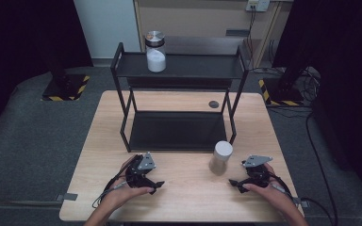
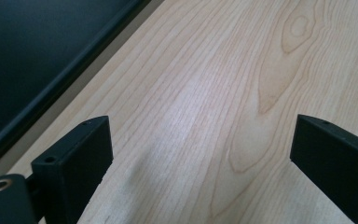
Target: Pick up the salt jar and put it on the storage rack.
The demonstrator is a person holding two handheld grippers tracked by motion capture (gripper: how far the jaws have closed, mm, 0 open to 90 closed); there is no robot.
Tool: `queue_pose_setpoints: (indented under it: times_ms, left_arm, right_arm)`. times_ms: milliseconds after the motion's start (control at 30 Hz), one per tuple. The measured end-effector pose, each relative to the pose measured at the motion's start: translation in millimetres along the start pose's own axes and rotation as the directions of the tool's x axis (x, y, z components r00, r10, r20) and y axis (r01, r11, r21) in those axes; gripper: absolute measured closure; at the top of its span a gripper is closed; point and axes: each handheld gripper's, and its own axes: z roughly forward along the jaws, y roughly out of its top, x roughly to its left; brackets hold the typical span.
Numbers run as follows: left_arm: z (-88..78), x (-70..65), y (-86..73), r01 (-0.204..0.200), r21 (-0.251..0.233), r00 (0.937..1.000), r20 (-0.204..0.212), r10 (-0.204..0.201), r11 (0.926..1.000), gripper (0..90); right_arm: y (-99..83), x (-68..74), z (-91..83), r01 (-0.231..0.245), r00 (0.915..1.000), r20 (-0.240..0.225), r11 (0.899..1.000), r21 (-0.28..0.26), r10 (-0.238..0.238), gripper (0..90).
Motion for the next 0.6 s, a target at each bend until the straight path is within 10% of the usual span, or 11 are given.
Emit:
queue_pose_setpoints:
  times_ms: [600]
  left_arm:
    - [11.9,13.2,-17.0,-0.011,0.008,0.9988,0.048,0.01,0.9999,3.2]
  right_arm:
    - [-0.9,1.2,-1.5,0.01,0.9999,-0.006,1.0,0.003,-0.01,1.4]
